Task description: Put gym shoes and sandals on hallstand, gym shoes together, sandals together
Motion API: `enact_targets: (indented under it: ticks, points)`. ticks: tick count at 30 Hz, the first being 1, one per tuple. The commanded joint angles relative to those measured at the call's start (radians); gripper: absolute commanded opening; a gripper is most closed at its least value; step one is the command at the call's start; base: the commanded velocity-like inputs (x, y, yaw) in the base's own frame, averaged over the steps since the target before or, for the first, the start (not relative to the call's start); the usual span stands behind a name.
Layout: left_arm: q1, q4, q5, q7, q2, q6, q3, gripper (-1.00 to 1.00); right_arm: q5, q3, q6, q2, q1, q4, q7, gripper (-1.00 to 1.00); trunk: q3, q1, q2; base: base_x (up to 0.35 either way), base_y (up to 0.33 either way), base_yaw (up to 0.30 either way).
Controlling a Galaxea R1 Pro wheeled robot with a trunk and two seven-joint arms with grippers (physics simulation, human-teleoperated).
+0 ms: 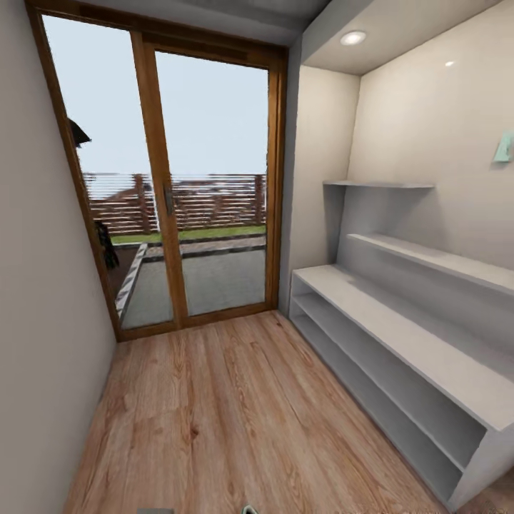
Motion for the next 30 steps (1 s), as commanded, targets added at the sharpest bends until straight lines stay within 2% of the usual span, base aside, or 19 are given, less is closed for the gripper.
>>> enact_targets:
  ticks: [1,21,30]
  points:
    - [0.0,0.0,0.001,-0.001,0.0,-0.003,-0.001,1.0,0.0,-0.001,-0.003,0.0,-0.001,0.001,0.0,1.0,0.0,0.0,-0.001,0.0,0.0,-0.223]
    - [-0.001,0.0,0.001,-0.001,0.0,-0.003,-0.001,1.0,0.0,-0.001,-0.003,0.0,-0.001,0.0,-0.001,1.0,0.012,0.0,-0.001,0.0,0.003,-0.231]
    - [-0.001,0.0,0.001,-0.001,0.0,-0.003,0.0,1.0,0.0,-0.001,-0.003,0.0,-0.001,0.0,-0.001,1.0,0.016,0.0,-0.001,0.0,0.125,-0.234]
